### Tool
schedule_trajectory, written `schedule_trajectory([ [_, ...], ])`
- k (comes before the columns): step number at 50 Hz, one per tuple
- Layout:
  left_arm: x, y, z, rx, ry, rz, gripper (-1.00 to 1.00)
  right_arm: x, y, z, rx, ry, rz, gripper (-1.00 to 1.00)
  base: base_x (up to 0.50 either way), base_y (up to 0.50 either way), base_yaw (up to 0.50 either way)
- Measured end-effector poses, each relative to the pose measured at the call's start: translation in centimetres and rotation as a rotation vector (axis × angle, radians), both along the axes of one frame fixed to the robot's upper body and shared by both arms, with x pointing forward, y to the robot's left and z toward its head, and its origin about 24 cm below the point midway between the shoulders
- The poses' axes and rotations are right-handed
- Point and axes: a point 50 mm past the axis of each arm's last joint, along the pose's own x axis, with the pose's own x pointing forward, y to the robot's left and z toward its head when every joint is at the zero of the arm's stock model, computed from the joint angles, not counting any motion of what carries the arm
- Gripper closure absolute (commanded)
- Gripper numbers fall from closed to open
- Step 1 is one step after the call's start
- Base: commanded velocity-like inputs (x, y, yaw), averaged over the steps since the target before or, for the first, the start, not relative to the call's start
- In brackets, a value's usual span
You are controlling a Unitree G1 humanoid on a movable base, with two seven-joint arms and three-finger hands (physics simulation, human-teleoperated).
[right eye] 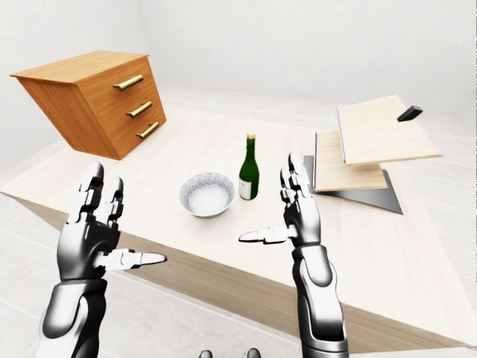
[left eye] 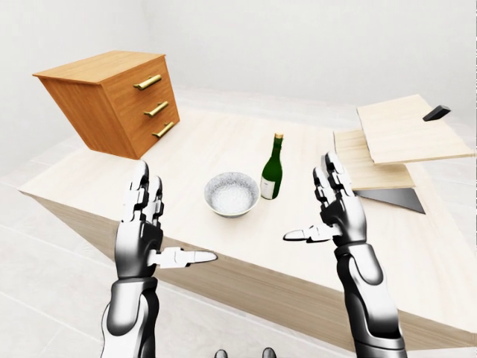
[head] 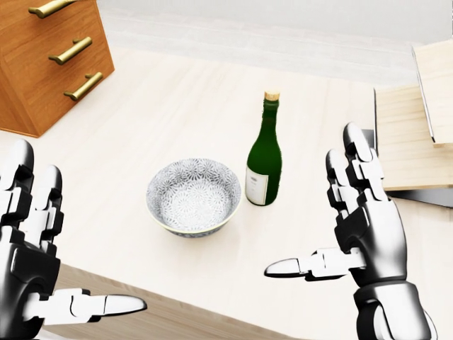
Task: Put the wine bottle on the wine rack.
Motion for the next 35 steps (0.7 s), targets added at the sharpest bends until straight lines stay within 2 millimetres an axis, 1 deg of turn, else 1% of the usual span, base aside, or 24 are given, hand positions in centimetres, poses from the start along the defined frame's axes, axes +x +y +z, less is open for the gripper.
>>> schedule_trajectory([
  [6,-0.06,0.05,-0.04,-0.003,0.002,0.002,-1.00,-0.18,0.14,0.29,-0.005,-0.013,0.006,-1.00,0.16,-0.47,0.00],
  [8,-0.05,-0.07,-0.04,-0.011,0.001,-0.002,-1.00,-0.22,-0.02,0.36,-0.018,-0.015,0.003,-1.00,-0.01,0.00,0.00],
  [22,0.01,0.01,-0.08,-0.007,0.003,0.000,-1.00,-0.33,0.52,0.46,-0.030,-0.021,0.018,-1.00,0.00,0.00,0.00],
  [25,-0.04,0.04,-0.04,-0.007,0.001,0.002,-1.00,-0.33,0.56,0.42,-0.030,-0.019,0.019,-1.00,0.30,0.05,0.00],
  [35,-0.07,0.00,0.00,-0.005,0.000,0.001,-1.00,-0.11,0.66,0.06,-0.034,-0.003,0.023,-1.00,0.49,0.05,0.00],
])
